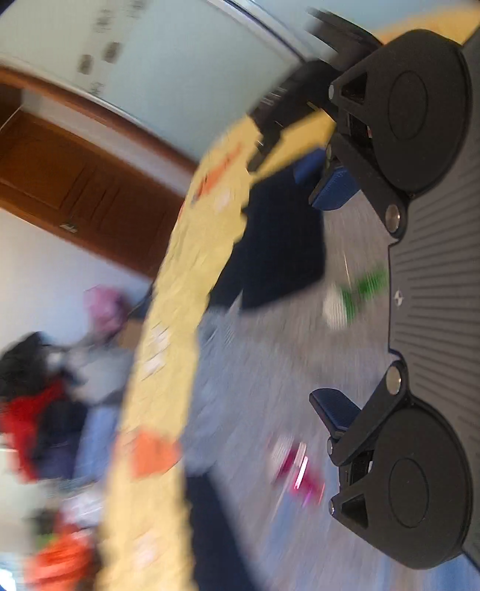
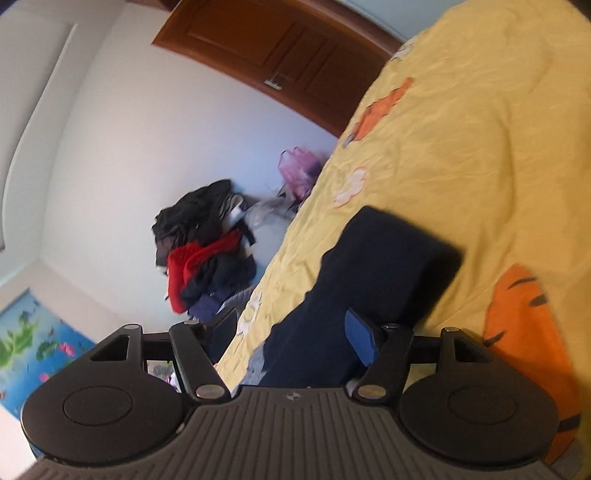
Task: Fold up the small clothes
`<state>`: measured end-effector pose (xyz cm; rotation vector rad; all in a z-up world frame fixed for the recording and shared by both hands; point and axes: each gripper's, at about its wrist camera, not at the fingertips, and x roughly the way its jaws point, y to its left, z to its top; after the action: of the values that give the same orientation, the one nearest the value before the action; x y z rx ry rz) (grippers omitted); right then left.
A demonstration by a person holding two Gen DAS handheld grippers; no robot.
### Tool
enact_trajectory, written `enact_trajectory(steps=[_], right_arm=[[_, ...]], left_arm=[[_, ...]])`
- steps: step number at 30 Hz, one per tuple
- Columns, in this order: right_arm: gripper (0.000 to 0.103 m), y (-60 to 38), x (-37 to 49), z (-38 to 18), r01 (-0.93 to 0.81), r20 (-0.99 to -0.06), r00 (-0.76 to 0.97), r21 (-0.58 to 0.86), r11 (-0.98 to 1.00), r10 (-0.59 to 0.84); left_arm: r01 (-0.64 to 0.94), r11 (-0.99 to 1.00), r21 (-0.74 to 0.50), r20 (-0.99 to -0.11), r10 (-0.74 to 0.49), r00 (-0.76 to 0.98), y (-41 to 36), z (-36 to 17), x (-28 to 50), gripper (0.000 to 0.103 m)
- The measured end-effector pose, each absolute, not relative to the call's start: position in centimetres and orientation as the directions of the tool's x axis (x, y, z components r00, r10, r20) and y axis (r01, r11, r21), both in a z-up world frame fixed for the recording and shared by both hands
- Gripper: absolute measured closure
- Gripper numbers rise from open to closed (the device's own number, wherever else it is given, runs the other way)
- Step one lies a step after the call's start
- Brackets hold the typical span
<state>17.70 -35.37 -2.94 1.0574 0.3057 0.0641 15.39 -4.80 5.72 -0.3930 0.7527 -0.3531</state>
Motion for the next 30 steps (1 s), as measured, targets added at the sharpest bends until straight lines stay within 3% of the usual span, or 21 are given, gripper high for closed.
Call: enact_trajectory(steps=[2,5,8,9,10,12,14,15,24,30], right_arm=[[0.034,-35.8,17.8,-3.2,0.101,-0.216,0.957,0.874,0.476,0.194],[0.034,-36.0,18.2,-3.2,0.101,-0.215,0.955,0.881,0.462,0.203],[0.034,-36.4,18.1,-3.5,0.096,-0.213,0.955,0.882,0.462,0.208],[0.034,-36.4,18.2,-3.5,0.097,-0.213,0.954,0.883,0.459,0.208],[0.034,-36.6,18.1,-3.6,0.1,-0.213,0.954,0.888,0.449,0.209],[0.034,-36.9,18.1,-3.9,0.105,-0.211,0.955,0.898,0.427,0.21],[0.034,-37.0,17.8,-3.9,0.107,-0.208,0.956,0.903,0.416,0.205],[0.034,-37.1,17.7,-3.9,0.106,-0.206,0.957,0.903,0.416,0.203],[0.033,-36.4,17.6,-3.0,0.053,-0.171,0.963,0.881,0.471,0.21],[0.033,-36.1,17.9,-3.0,0.04,-0.173,0.957,0.875,0.482,0.234]], left_arm=[[0.108,0.828,-0.551,-0.604,-0.484,0.633,-5.7,4.1,18.7,0.0],[0.021,0.821,-0.571,-0.637,-0.459,0.62,-6.9,2.2,22.2,0.0],[0.041,0.837,-0.546,-0.64,-0.448,0.625,-8.2,1.9,23.6,0.002],[0.057,0.835,-0.547,-0.638,-0.461,0.617,-8.7,2.0,23.8,0.015],[0.076,0.833,-0.547,-0.642,-0.476,0.602,-8.9,1.7,23.9,0.045],[0.081,0.866,-0.492,-0.694,-0.448,0.564,-9.6,1.3,24.6,0.074],[0.094,0.893,-0.44,-0.71,-0.41,0.572,-10.2,1.4,24.6,0.085],[0.098,0.896,-0.432,-0.714,-0.407,0.57,-10.2,1.4,24.7,0.096],[0.138,0.932,-0.336,-0.607,-0.326,0.725,-5.4,8.2,22.0,0.098],[-0.059,0.972,-0.228,-0.685,-0.118,0.719,2.6,6.5,22.0,0.098]])
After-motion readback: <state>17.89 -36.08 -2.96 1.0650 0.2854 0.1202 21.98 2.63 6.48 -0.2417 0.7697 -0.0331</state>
